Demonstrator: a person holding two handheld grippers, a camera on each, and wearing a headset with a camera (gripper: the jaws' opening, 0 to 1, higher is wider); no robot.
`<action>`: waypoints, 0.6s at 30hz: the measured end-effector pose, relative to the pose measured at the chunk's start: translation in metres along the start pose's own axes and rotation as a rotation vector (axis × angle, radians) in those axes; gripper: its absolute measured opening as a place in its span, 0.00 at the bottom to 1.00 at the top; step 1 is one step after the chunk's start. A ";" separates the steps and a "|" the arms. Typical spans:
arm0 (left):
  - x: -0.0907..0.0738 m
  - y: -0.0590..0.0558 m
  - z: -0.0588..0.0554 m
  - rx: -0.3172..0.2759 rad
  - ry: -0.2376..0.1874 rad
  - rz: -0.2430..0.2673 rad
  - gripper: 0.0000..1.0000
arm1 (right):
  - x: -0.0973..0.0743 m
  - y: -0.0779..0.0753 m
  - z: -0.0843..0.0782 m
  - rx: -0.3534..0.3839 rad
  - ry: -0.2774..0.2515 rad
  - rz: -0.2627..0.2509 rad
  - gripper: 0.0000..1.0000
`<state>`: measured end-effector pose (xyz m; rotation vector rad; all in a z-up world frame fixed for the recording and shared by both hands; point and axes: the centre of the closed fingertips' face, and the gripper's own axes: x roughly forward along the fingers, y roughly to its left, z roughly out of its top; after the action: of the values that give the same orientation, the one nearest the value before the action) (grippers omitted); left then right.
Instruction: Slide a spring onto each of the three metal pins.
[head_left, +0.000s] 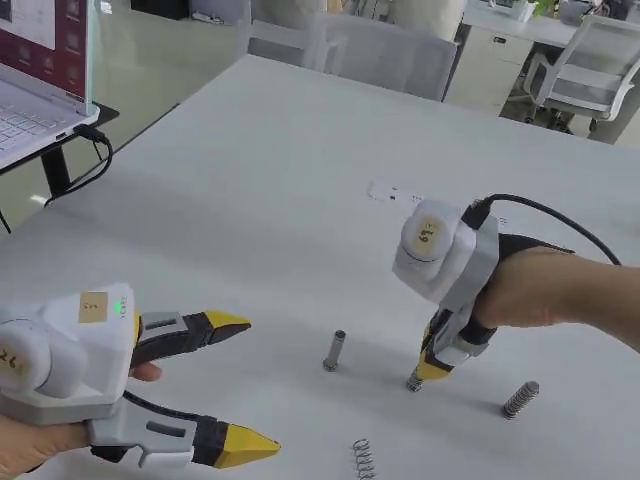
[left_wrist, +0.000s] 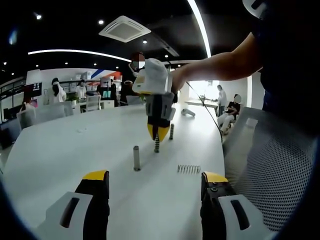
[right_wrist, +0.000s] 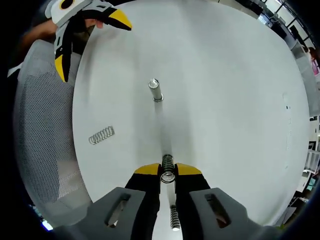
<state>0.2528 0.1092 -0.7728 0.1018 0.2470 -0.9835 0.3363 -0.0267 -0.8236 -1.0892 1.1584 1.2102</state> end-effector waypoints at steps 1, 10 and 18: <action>0.000 0.000 0.000 0.000 0.000 -0.001 0.72 | 0.001 0.000 0.000 0.000 -0.001 -0.002 0.08; 0.000 0.000 0.001 0.003 0.000 0.001 0.72 | 0.006 0.001 -0.001 0.007 -0.003 0.001 0.08; 0.001 -0.003 0.002 0.003 0.002 -0.001 0.71 | 0.006 0.001 0.000 0.009 -0.015 0.006 0.09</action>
<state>0.2516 0.1064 -0.7710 0.1052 0.2476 -0.9853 0.3355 -0.0258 -0.8296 -1.0688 1.1562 1.2147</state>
